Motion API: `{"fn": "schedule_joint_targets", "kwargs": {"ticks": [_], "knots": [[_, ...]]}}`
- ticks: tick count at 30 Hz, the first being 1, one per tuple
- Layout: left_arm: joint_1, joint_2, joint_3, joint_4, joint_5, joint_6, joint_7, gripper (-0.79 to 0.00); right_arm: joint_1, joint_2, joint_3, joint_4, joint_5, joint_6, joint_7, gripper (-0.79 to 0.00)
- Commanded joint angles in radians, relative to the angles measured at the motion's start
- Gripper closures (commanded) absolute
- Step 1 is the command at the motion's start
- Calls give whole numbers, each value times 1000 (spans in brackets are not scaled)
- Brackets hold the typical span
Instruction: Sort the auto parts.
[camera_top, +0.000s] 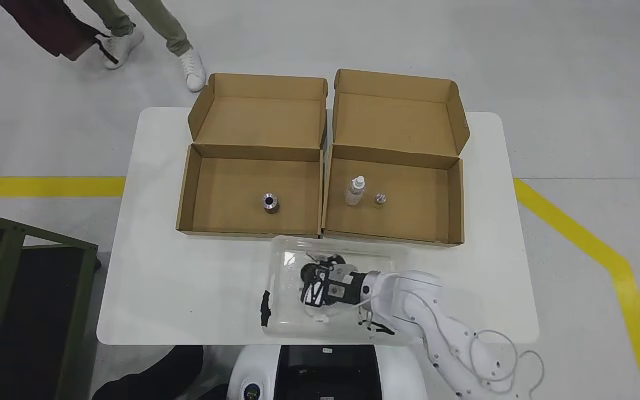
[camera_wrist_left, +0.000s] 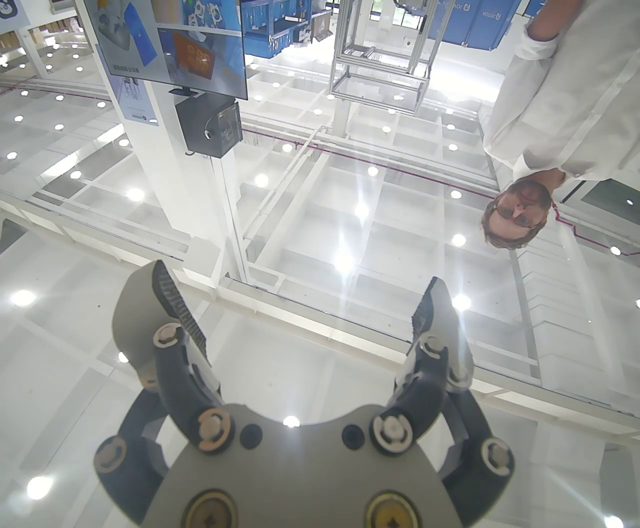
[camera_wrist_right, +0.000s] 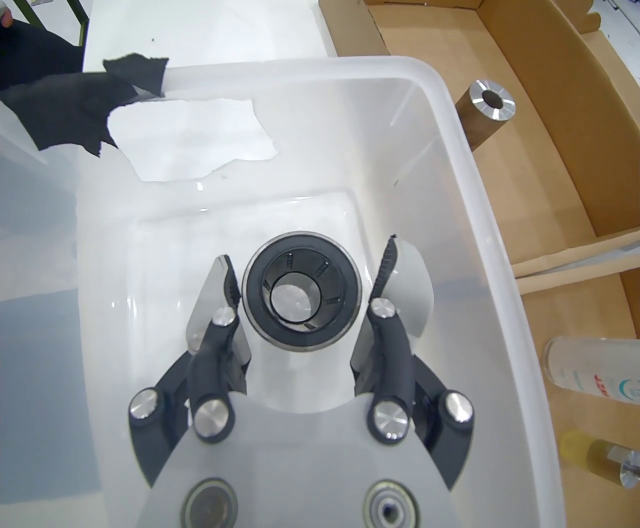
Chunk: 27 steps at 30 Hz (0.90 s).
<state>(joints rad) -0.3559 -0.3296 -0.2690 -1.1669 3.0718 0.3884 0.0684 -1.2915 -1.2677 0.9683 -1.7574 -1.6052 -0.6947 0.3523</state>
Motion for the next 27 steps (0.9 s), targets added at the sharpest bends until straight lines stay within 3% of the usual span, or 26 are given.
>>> {"fn": "schedule_joint_targets", "kwargs": {"ticks": [1, 6, 8, 9, 11, 27], "knots": [[0, 0, 0, 0, 0, 0, 0, -785, 1, 1, -2, 2, 5, 1, -1, -379], [0, 0, 0, 0, 0, 0, 0, -785, 2, 2, -9, 1, 10, 0, -5, -240], [0, 0, 0, 0, 0, 0, 0, -785, 0, 4, -12, -13, 7, -3, -7, -142], [0, 0, 0, 0, 0, 0, 0, -785, -3, 5, -12, -20, 7, -4, -8, -129], [0, 0, 0, 0, 0, 0, 0, -785, -10, 7, -10, -38, 7, -9, -10, -9], [0, 0, 0, 0, 0, 0, 0, -785, -60, 26, 60, -92, 208, -48, -55, 0]]}}
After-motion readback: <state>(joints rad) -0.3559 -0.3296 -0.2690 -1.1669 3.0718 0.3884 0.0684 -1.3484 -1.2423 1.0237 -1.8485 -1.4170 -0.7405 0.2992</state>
